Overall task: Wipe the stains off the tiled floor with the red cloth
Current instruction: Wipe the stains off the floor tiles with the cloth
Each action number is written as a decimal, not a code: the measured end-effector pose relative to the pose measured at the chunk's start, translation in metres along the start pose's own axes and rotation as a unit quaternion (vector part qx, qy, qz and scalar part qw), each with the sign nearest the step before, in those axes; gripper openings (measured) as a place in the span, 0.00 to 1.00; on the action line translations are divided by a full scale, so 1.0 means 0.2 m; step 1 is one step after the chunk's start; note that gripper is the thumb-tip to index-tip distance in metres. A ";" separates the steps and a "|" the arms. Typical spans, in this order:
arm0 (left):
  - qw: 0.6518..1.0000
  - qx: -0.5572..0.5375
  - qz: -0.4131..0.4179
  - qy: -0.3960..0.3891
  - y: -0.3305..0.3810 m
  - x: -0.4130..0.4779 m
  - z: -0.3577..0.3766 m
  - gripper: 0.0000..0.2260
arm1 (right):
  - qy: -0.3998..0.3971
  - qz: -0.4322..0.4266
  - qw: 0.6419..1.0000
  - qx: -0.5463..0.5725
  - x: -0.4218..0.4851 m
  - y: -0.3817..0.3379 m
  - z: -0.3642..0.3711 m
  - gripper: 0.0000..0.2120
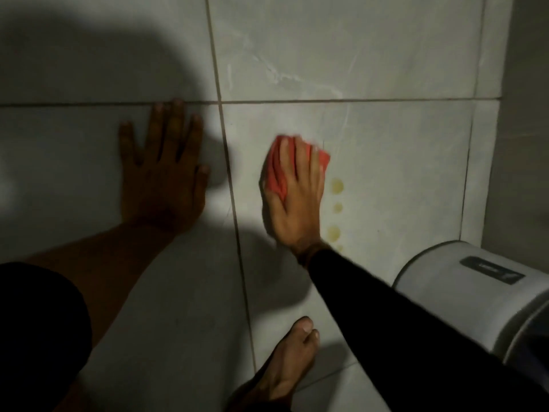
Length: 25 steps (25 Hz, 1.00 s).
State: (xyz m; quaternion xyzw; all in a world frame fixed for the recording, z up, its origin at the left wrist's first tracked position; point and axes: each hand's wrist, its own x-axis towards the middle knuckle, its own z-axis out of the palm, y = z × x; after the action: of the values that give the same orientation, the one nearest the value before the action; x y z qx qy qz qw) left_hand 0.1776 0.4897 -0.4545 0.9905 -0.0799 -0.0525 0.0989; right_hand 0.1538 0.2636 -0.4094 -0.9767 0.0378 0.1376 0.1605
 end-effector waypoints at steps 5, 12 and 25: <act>1.000 0.015 0.005 0.014 -0.01 -0.01 0.04 0.33 | 0.030 0.048 0.998 -0.041 0.24 0.36 -0.18 0.35; 1.000 -0.015 0.001 0.000 -0.01 -0.02 0.02 0.33 | -0.075 0.059 0.995 0.003 -0.52 0.37 -0.09 0.36; 1.000 -0.006 0.009 -0.005 -0.02 -0.01 0.01 0.33 | -0.010 0.260 0.965 0.039 -0.68 0.51 0.02 0.37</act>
State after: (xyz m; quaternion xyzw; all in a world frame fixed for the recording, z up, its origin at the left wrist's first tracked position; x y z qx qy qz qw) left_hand 0.1756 0.4942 -0.4577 0.9888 -0.0895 -0.0569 0.1050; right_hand 0.0111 0.1725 -0.4058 -0.9246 0.2945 0.1832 0.1578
